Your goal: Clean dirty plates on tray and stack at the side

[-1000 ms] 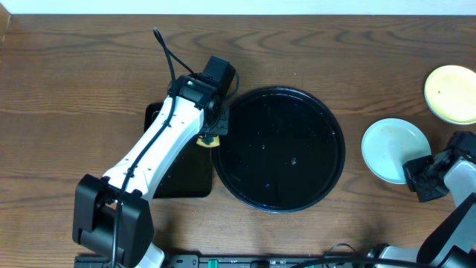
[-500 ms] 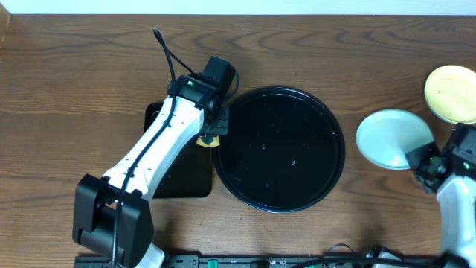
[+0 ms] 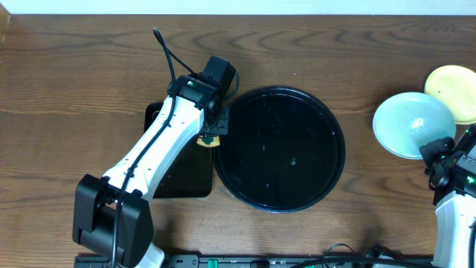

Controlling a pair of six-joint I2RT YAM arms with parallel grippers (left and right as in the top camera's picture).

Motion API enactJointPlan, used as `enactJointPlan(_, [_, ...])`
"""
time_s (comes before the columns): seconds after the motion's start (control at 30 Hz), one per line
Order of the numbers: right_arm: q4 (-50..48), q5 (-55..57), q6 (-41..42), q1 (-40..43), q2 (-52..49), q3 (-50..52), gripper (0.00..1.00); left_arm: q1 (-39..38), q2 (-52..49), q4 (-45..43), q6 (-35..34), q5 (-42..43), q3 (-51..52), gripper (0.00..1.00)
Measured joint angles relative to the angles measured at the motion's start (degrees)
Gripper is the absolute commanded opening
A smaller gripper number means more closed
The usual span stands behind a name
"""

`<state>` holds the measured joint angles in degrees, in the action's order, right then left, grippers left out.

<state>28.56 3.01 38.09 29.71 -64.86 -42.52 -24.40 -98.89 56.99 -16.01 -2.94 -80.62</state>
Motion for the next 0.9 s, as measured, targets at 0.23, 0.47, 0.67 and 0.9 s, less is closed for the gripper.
enactJointPlan(0.23, [-4.5,0.5,0.3,3.9,-0.4,-0.2,0.02,0.0,0.0,-0.3,0.0,0.0,0.0,0.08])
enactJointPlan(0.47, [-6.6,0.4,0.2,7.5,-7.1,-4.4,0.01,0.0,0.0,-0.7,0.2,0.0,0.0,0.08])
enactJointPlan(0.67, [-6.5,-1.2,0.2,9.6,-16.5,-14.3,0.01,0.0,0.0,-0.7,0.9,0.0,0.0,0.08])
enactJointPlan(0.9, [-3.0,-2.8,-0.4,11.1,-24.7,-25.4,0.02,0.0,0.0,-1.0,1.1,0.0,0.0,0.08])
